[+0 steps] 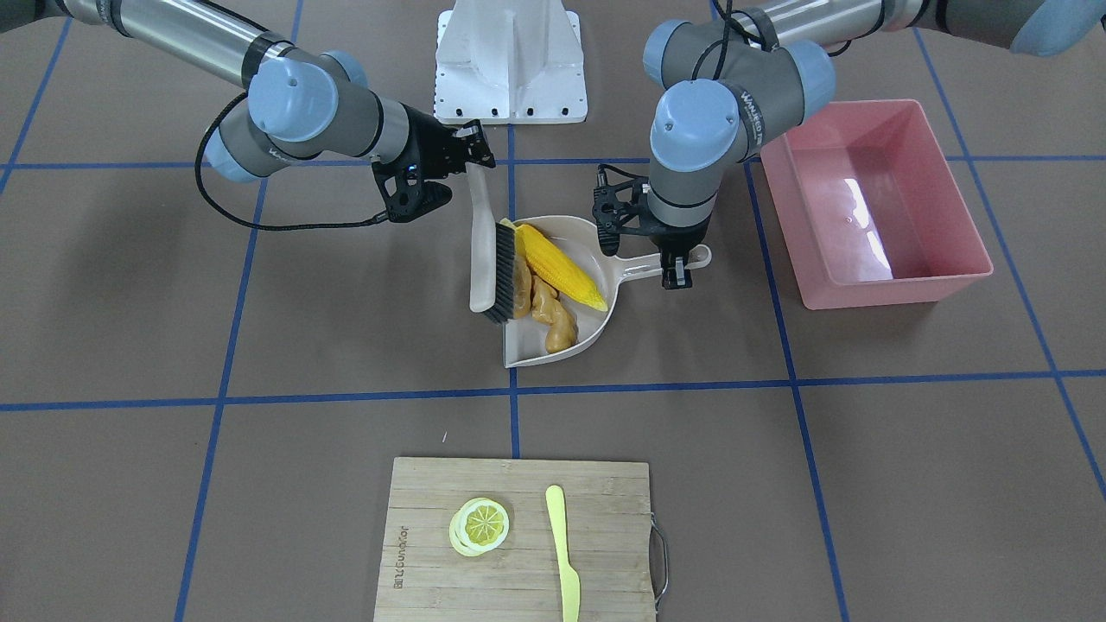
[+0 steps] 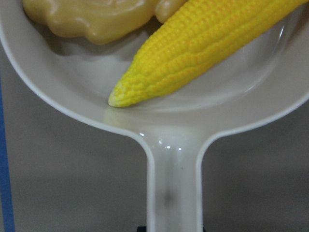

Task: Sweep and dump trash into bin
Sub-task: 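Sweep the corn and ginger into the dustpan with the right gripper's brush, then lift the brush back away from the dustpan with the right gripper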

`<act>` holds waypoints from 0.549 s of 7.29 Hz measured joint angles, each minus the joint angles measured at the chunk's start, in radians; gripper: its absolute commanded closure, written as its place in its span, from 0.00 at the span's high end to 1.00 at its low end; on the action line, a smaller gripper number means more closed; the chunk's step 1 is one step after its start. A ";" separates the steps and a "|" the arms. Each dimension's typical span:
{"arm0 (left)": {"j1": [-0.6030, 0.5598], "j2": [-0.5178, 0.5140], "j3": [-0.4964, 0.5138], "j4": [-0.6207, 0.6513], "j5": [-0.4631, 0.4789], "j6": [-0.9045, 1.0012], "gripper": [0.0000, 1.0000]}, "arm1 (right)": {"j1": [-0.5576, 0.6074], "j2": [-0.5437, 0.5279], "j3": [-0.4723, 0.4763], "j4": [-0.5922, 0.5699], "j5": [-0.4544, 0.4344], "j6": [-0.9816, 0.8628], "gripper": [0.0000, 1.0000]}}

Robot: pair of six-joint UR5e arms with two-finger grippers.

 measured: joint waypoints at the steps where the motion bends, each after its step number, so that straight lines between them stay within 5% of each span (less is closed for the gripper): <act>1: -0.005 0.000 -0.002 -0.026 -0.018 -0.003 0.00 | 0.030 -0.006 0.043 -0.057 0.019 0.000 0.00; 4: -0.016 0.002 -0.002 -0.075 -0.060 -0.008 0.00 | 0.112 -0.055 0.135 -0.150 0.070 -0.012 0.00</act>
